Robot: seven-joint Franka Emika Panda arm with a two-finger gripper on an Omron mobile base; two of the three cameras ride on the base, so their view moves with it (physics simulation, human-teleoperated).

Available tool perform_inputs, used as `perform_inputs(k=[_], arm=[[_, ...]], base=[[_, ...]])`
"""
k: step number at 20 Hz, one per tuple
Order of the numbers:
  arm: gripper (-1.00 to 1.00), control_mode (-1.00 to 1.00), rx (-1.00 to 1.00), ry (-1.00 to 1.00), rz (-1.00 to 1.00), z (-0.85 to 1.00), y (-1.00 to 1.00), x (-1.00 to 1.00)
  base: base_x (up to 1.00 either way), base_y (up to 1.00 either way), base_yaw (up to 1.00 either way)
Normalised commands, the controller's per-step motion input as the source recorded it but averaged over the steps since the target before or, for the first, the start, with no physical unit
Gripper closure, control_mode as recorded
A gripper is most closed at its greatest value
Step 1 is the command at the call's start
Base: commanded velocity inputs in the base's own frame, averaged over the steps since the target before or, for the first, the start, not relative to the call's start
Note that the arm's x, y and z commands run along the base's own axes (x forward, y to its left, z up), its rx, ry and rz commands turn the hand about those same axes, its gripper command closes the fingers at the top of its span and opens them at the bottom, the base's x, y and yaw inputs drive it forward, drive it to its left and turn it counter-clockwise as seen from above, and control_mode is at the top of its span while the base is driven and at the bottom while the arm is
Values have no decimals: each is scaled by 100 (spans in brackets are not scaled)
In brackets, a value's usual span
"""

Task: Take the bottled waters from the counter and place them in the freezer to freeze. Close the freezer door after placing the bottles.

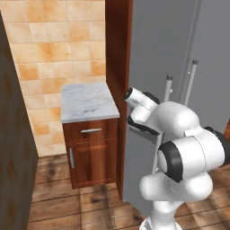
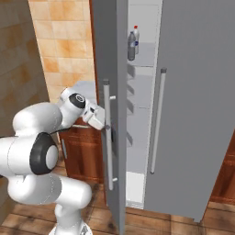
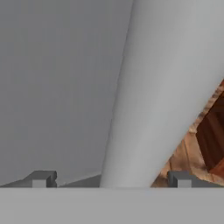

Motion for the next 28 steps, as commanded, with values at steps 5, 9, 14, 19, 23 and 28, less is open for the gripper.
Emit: perform_inputs(k=[5, 9, 14, 19, 23, 28], arm=[[-100, -100, 13, 1, 14, 0, -53, 22], [-100, -100, 16, 12, 15, 0, -53, 39], [-100, -100, 24, 4, 24, 4, -38, 33], [-100, -100, 25, -5, 29, 0, -26, 27], [-100, -100, 15, -15, 24, 0, -19, 16], [-100, -100, 1, -9, 17, 3, -4, 19]], base=[[0, 0, 0], [0, 0, 0], [0, 0, 0], [0, 0, 0], [0, 0, 0], [0, 0, 0]])
